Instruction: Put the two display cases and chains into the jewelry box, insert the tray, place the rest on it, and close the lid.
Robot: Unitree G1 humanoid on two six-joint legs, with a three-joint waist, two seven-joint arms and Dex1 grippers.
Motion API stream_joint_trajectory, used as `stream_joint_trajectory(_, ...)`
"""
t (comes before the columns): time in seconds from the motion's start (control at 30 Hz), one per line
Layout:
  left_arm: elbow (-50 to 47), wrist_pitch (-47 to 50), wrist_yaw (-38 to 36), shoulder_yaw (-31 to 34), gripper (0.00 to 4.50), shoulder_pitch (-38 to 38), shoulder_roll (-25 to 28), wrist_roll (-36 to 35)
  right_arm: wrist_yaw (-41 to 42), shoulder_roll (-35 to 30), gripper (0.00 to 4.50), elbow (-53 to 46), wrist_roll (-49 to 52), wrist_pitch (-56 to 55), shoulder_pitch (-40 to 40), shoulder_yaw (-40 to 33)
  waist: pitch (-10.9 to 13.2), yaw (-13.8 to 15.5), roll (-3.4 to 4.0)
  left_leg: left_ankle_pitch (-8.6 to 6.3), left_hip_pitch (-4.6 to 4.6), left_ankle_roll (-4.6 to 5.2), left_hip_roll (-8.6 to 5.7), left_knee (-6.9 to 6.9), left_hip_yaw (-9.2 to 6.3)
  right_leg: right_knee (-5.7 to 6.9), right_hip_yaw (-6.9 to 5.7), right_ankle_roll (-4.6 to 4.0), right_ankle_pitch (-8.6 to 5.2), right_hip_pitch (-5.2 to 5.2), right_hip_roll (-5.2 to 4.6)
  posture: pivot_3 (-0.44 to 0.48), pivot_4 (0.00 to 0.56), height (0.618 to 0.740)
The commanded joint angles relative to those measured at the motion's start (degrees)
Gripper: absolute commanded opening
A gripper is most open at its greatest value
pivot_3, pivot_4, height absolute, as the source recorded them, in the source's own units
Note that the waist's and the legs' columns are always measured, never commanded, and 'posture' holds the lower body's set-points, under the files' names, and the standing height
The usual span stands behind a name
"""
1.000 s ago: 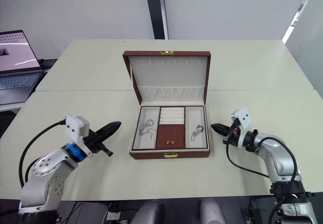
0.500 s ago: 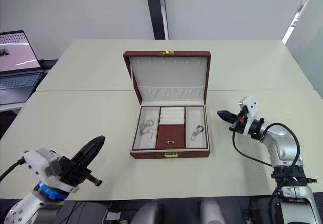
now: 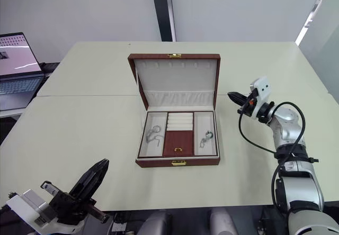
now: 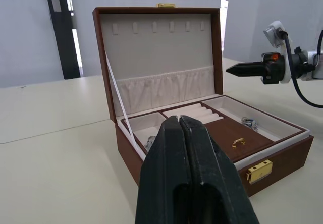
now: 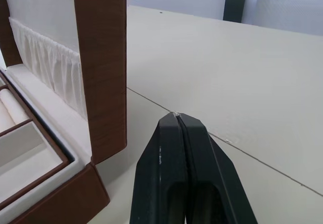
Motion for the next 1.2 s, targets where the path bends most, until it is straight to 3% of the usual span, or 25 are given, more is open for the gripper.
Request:
stream_joint_trajectory(0.03,-1.62,-2.18,1.28,-0.73,0.00,0.30,-0.19,0.30,1.45,0.38,0.01,4.17,-1.19,-4.31,-5.11,-0.05,0.00,-0.08,0.01,0.00,0.00,0.00,0.00,0.00,-0.01,0.00,0.00,0.00,0.00,0.00,0.00,0.000,0.150,0.740)
stream_joint_trajectory(0.33,-0.65,-3.28,2.80,-1.79,0.00,0.51,0.65,1.12,0.89,3.80,0.01,19.28,-3.87,-11.59,-17.79,-0.77,0.01,-0.59,0.02,-0.01,-0.02,0.01,0.00,-0.01,-0.01,0.00,0.00,0.00,0.00,-0.02,0.00,0.000,0.150,0.740)
stream_joint_trajectory(0.63,1.30,-4.74,2.71,-1.92,0.00,0.13,1.32,1.09,3.70,6.79,0.01,23.38,-3.22,-12.68,-23.21,-1.76,0.03,-0.91,0.05,-0.01,-0.03,0.01,0.00,-0.03,-0.02,0.01,0.00,-0.01,0.00,-0.05,0.00,0.000,0.150,0.740)
stream_joint_trajectory(0.9,1.90,-5.11,3.05,-2.54,0.00,0.72,1.34,1.27,12.57,8.14,0.01,17.63,-0.94,-8.34,-21.55,-2.04,0.04,-1.08,0.07,-0.01,-0.03,0.01,0.03,-0.05,-0.02,0.02,-0.01,-0.03,-0.01,-0.07,0.01,0.000,0.150,0.740)
stream_joint_trajectory(1.07,1.94,-4.74,3.36,-2.50,0.00,0.86,1.83,0.97,21.88,5.74,0.01,7.22,0.06,0.64,-15.79,1.12,0.04,-1.03,0.08,-0.01,-0.04,0.01,0.04,-0.06,-0.03,0.02,-0.01,-0.03,-0.02,-0.07,0.01,0.000,0.150,0.740)
stream_joint_trajectory(1.2,1.25,-3.27,4.47,-2.84,0.00,0.49,2.40,0.91,20.57,4.41,0.01,2.22,0.26,2.55,-12.75,0.95,0.04,-0.99,0.08,-0.01,-0.03,0.02,0.04,-0.04,-0.04,0.03,-0.03,-0.03,-0.02,-0.06,0.01,0.000,0.150,0.740)
